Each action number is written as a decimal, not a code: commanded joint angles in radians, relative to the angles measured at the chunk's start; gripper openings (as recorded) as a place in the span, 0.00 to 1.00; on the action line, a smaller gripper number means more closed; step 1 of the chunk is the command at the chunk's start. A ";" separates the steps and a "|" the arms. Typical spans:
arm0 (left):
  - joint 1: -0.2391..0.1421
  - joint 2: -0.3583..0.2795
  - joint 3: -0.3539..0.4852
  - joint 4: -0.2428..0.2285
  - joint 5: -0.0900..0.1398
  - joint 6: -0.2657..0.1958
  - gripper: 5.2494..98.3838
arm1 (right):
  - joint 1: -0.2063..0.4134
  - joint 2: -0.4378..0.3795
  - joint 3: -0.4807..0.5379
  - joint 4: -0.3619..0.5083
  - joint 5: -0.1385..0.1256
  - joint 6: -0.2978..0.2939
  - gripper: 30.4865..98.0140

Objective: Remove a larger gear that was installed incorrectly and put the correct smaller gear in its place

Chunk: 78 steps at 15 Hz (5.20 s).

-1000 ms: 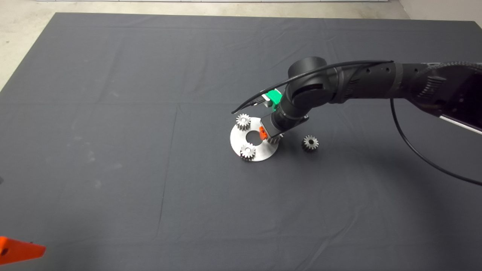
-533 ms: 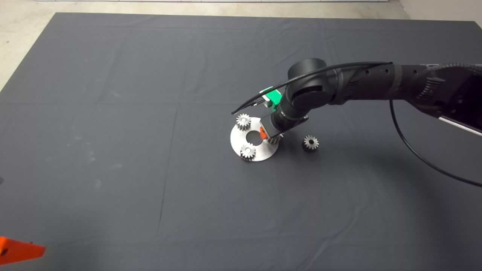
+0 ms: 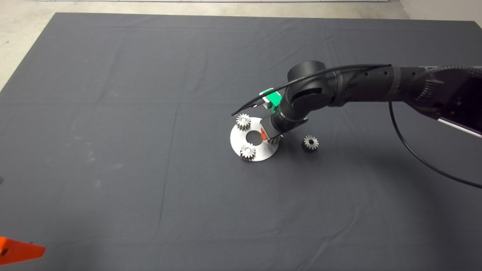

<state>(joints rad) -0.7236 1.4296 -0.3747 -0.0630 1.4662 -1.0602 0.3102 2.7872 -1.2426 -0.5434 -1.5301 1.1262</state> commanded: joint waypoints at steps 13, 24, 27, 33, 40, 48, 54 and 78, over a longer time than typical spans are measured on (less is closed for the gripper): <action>-0.002 -0.001 0.010 -0.006 0.006 0.011 0.89 | 0.023 0.004 0.013 -0.033 -0.088 0.006 0.51; -0.002 -0.004 0.010 -0.006 0.010 0.017 0.89 | 0.003 -0.001 0.013 -0.036 -0.087 0.004 0.51; -0.002 -0.004 0.010 -0.006 0.010 0.017 0.89 | -0.005 -0.004 0.013 -0.055 -0.088 0.004 0.51; -0.002 -0.004 0.010 -0.007 0.010 0.017 0.89 | -0.003 0.003 0.013 -0.058 -0.088 0.004 0.45; -0.002 -0.004 0.011 -0.006 0.010 0.017 0.89 | -0.003 0.004 0.014 -0.075 -0.088 0.004 0.37; -0.002 -0.005 0.011 -0.006 0.010 0.017 0.89 | -0.003 0.009 0.017 -0.089 -0.088 0.004 0.33; -0.002 -0.021 0.011 -0.007 0.010 0.032 0.89 | -0.003 0.006 0.052 -0.101 -0.090 0.005 0.31; -0.002 -0.019 0.010 -0.006 0.011 0.032 0.89 | 0.004 -0.017 0.060 -0.091 -0.097 0.040 0.22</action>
<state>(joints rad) -0.7238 1.4109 -0.3747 -0.0630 1.4668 -1.0334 0.2800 2.7811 -1.2047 -0.6128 -1.5364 1.1568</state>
